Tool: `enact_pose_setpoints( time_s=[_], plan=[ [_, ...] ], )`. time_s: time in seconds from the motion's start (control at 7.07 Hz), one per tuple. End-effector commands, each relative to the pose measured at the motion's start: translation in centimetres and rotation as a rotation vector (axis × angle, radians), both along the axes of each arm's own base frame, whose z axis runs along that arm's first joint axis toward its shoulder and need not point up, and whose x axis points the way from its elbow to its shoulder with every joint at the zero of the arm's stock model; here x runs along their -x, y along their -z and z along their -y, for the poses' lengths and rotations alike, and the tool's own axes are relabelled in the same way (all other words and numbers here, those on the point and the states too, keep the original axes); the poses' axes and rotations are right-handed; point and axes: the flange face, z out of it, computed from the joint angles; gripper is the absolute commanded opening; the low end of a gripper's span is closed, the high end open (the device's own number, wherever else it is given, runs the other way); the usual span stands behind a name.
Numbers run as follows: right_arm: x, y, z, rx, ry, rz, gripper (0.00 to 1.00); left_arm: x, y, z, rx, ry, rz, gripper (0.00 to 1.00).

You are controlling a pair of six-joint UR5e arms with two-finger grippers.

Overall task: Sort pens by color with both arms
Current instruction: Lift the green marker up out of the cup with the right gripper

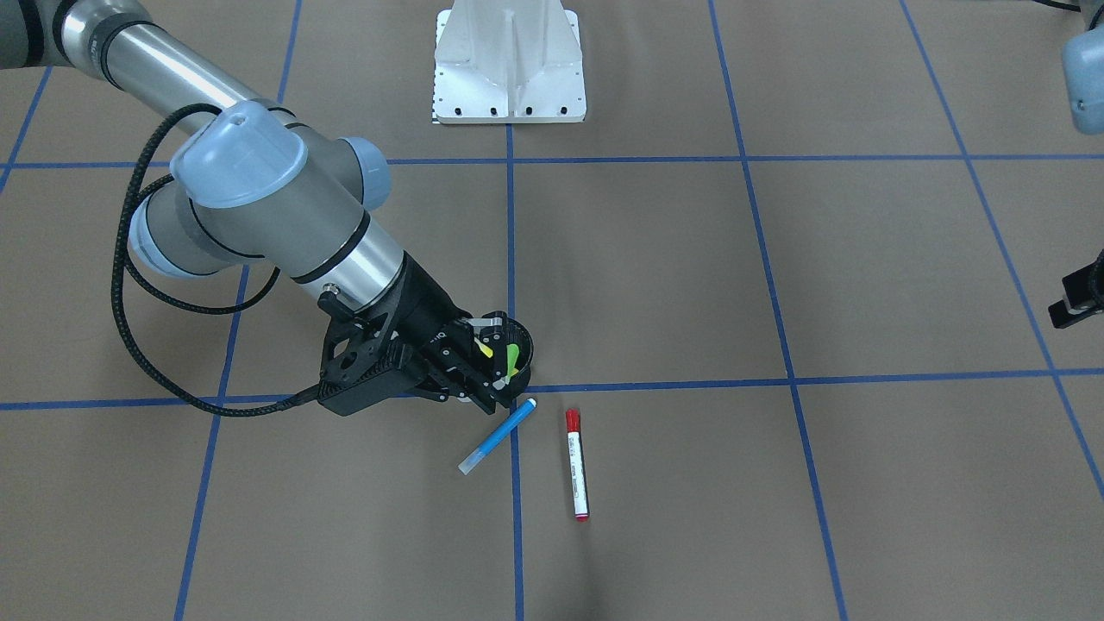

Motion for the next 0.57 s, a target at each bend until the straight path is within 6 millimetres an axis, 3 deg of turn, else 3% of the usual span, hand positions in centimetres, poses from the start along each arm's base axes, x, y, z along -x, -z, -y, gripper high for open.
enact_pose_setpoints(
  time_s=[0.0,0.42],
  plan=[
    [0.0,-0.1,3.8,0.089,-0.039,-0.014,0.01,-2.2,-0.6,0.0,0.014,-0.032,-0.002,0.99],
    [4.0,2.2,8.4,0.155,-0.037,-0.078,0.01,-2.6,-0.5,0.5,0.015,-0.035,0.001,0.99]
  ],
)
